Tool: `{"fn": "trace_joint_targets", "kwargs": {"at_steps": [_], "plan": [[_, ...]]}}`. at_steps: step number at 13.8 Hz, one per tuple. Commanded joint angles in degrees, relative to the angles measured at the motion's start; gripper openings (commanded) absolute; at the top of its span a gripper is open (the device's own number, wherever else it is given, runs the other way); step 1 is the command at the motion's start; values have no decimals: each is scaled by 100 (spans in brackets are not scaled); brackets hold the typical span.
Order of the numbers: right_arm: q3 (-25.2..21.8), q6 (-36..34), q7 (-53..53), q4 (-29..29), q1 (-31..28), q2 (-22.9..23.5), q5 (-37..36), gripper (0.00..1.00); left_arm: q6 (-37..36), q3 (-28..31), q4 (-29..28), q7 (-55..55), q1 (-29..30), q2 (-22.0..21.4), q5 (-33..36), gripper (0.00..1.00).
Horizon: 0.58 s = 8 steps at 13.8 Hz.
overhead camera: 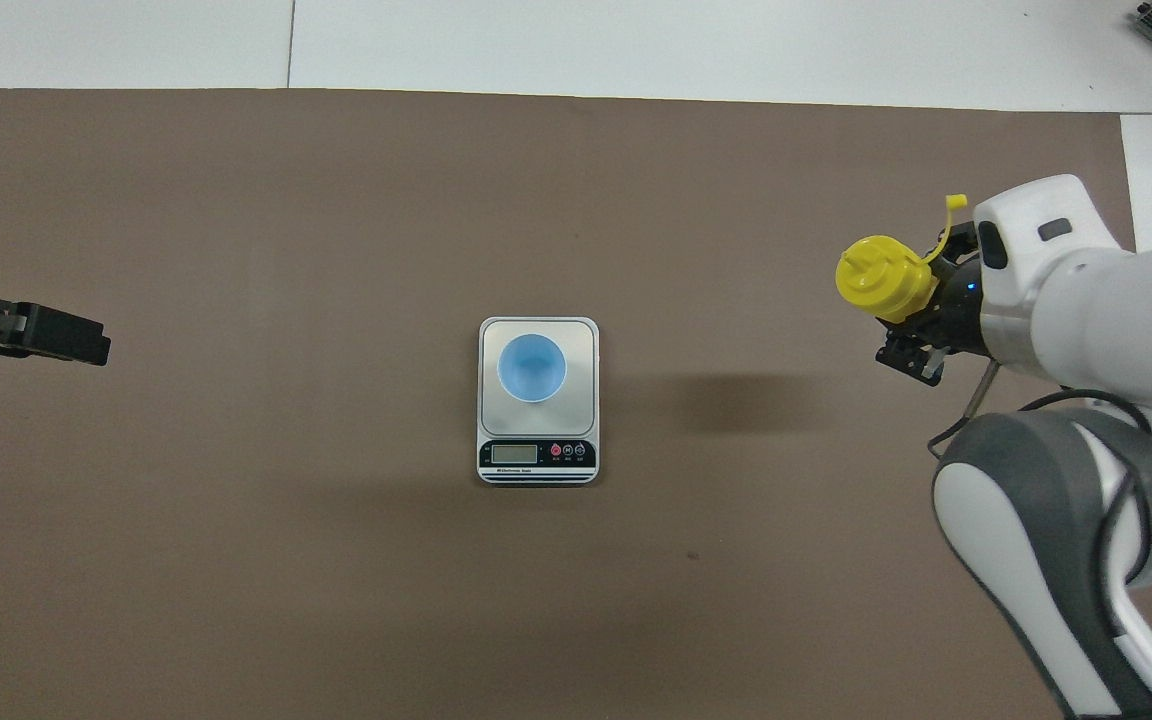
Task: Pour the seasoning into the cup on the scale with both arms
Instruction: 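Turn the bottle upright and carry it back with the right gripper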
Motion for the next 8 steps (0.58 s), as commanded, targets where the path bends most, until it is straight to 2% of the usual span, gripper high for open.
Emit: {"fn": "trace_joint_targets", "kwargs": {"at_steps": [1,3,6,8], "plan": [[74,-99,-982,-166,-579,-173,1100,0,-59,-55,-83,37,100,-102,-76,100],[65,-363,-1728,-166,-983,-155,1559,0,-59,-55,-92,37,100,-102,-67,100],[65,-530,-3002,-254,-1650,72,2831,0,-59,-55,-83,37,100,-102,-76,100],[65,-654,-3330,-298,-1959,318,3325,0,-59,-55,-83,37,100,-102,-76,100]]}}
